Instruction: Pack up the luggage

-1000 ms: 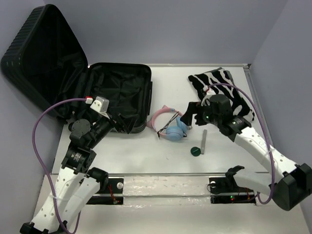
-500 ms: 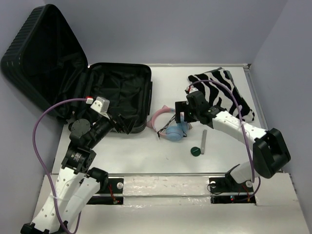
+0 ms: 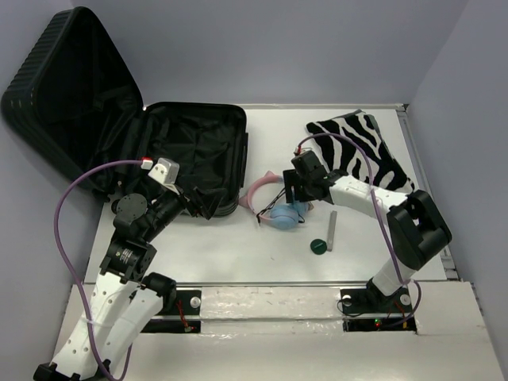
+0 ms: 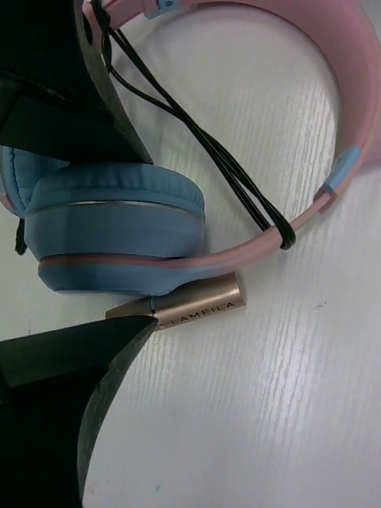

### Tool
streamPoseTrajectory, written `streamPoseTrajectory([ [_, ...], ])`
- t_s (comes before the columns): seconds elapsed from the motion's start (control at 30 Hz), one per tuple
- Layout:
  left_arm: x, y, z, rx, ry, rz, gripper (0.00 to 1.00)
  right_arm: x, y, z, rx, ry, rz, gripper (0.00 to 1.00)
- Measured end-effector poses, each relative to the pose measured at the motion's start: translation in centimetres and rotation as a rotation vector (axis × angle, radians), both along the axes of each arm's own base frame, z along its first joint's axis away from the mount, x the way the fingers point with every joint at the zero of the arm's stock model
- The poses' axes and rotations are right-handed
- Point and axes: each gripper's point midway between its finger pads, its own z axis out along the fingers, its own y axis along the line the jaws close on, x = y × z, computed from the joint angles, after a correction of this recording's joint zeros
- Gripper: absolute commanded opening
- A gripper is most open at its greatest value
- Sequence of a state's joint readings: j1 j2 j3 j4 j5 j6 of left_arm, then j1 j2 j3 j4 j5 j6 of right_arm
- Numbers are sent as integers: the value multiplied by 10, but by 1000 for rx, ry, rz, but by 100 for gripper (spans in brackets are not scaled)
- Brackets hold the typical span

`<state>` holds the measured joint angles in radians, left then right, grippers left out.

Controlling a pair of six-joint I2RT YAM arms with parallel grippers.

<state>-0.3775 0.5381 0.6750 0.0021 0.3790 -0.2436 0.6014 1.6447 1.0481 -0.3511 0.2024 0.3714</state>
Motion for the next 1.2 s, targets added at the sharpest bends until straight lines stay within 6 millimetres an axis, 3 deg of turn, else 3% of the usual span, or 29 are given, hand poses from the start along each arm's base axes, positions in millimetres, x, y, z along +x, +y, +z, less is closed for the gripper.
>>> streamPoseTrajectory([
  [0.13, 0, 0, 0, 0, 0, -3, 99, -2, 5, 0, 0, -2, 12, 47],
  [0.17, 0, 0, 0, 0, 0, -3, 99, -2, 4, 0, -6, -4, 12, 34],
  [0.3, 0, 1, 0, 0, 0, 0, 99, -3, 2, 1, -12, 0, 10, 18],
  [0.5, 0, 1, 1, -1, -3, 1, 99, -7, 0, 25, 8, -30, 12, 11],
  [0.6, 0, 1, 1, -1, -2, 1, 99, -6, 1, 56, 45, -82, 17, 9],
  [0.83, 2, 4, 0, -1, 1, 21, 99, -1, 4, 150, 153, -264, 33, 7],
  [0.97, 5, 8, -1, 1, 7, 47, 99, 5, 20, 182, 239, -306, 55, 7],
  [1.07, 7, 11, -2, 1, 8, 66, 99, 17, 43, 204, 304, -340, 97, 7],
  [1.2, 7, 14, -1, 1, 8, 83, 99, 30, 64, 216, 344, -359, 124, 7],
])
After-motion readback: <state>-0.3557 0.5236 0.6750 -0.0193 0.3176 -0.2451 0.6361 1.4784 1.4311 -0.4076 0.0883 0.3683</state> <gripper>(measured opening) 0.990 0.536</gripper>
